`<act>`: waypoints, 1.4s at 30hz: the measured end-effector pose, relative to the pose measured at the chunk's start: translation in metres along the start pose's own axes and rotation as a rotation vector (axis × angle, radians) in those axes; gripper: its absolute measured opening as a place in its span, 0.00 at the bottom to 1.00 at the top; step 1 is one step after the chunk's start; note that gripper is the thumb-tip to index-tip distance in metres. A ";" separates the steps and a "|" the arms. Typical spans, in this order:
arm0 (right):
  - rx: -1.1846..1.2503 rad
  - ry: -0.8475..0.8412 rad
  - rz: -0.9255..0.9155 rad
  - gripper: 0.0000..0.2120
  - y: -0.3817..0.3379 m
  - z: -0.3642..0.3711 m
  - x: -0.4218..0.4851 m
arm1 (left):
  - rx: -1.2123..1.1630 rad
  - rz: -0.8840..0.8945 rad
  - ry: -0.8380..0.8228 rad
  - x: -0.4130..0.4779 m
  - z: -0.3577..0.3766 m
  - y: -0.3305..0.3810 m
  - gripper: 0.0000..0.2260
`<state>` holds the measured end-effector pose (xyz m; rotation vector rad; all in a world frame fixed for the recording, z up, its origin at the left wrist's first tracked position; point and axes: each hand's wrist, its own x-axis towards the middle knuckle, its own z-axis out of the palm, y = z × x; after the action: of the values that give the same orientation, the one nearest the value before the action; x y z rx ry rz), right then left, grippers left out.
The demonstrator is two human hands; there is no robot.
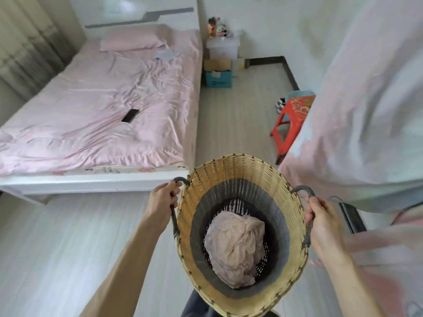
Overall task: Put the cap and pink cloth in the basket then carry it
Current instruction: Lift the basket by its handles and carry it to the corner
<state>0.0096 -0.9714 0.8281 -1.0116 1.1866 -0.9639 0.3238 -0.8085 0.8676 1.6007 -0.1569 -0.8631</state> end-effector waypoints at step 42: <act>0.167 0.099 0.025 0.08 -0.233 0.329 0.848 | -0.177 -0.041 -0.152 0.765 0.439 0.394 0.11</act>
<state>0.4275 -1.8120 0.8607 -0.8227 1.1765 -1.0843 0.7461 -1.6768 0.9012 1.3778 -0.1506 -1.0034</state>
